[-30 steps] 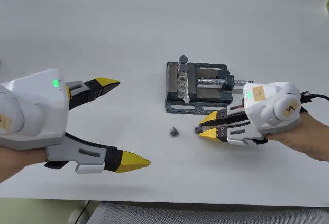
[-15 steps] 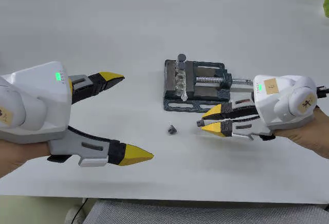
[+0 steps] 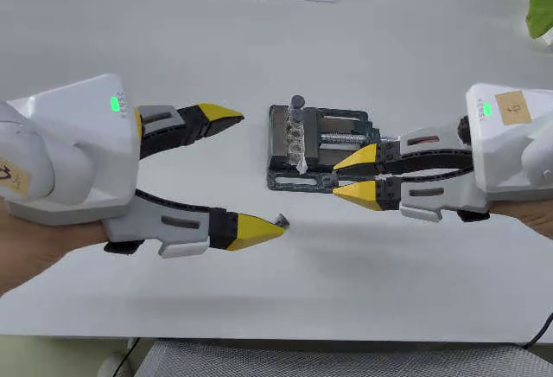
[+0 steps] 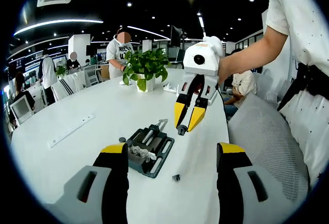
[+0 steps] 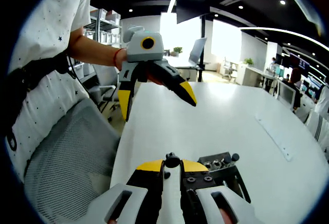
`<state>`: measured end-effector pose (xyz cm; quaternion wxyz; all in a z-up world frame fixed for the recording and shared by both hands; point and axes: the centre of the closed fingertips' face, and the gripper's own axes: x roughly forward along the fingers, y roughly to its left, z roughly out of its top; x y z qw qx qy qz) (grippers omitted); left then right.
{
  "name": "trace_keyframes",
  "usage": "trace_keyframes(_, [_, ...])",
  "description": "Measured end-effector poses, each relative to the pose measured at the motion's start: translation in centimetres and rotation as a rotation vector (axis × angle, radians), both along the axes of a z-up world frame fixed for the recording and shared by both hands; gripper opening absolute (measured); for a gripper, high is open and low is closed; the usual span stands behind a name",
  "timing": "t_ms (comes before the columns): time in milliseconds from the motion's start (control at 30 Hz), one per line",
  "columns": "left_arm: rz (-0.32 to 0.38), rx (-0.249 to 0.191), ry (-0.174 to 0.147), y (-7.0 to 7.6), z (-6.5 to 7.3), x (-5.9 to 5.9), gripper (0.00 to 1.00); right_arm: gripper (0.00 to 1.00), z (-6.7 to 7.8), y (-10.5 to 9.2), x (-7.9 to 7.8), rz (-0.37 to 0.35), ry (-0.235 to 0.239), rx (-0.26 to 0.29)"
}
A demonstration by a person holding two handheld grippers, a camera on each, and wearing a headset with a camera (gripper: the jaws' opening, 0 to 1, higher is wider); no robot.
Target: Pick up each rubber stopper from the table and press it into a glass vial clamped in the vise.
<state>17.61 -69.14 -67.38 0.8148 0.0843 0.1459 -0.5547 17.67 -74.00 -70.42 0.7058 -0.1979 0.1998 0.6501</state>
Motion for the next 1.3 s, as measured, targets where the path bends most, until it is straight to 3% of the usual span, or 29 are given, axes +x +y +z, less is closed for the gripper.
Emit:
trace_keyframes(167, [-0.018,-0.018,-0.027,-0.7,1.4,0.0,0.58,0.07,1.7,0.5,-0.2,0.007,-0.015,0.027])
trace_keyframes(367, [-0.044,-0.042,-0.064,-1.5,2.7,-0.1,0.40,0.07,3.7,1.4,-1.2,0.014,-0.018,0.058])
trace_keyframes(633, [-0.084,-0.047,-0.099,-2.3,3.4,-0.7,0.28,0.07,5.6,2.0,-1.7,0.006,-0.014,0.099])
trace_keyframes(733, [-0.097,-0.050,-0.112,-2.6,3.7,-0.9,0.24,0.07,6.5,2.3,-1.8,-0.009,0.011,0.137])
trace_keyframes(1000, [-0.115,-0.056,-0.150,-3.0,4.3,-1.1,0.13,0.07,7.1,2.8,-1.8,-0.010,0.018,0.157])
trace_keyframes(1300, [-0.122,-0.050,-0.162,-2.9,4.4,-1.1,0.05,0.07,7.1,2.8,-1.8,-0.011,0.023,0.158])
